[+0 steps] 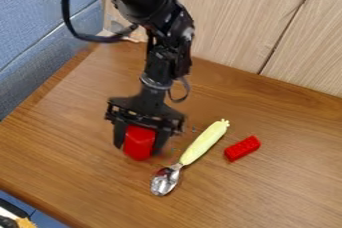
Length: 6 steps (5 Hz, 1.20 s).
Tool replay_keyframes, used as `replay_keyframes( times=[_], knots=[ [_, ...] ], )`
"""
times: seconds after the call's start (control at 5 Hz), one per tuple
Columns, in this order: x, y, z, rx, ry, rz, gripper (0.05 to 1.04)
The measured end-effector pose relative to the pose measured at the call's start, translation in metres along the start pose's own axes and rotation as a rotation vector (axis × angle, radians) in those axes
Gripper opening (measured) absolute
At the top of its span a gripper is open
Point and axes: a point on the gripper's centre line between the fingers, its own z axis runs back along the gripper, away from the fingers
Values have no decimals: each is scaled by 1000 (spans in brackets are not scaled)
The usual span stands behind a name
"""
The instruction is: MOVE THE RED OBJECT TO THE UPPER LEFT SIDE OF THE TABLE
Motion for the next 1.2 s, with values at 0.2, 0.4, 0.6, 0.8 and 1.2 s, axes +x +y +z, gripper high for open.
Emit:
replay_keyframes(
  times=[0.2,0.4,0.6,0.8,1.2],
  knots=[
    [26,15,12,-40,-16,97,786],
    [54,24,22,-95,-29,166,786],
    [86,31,23,-168,-29,202,786],
    [115,29,21,-217,-20,213,786],
    [150,22,14,-277,-25,208,786]
  ],
)
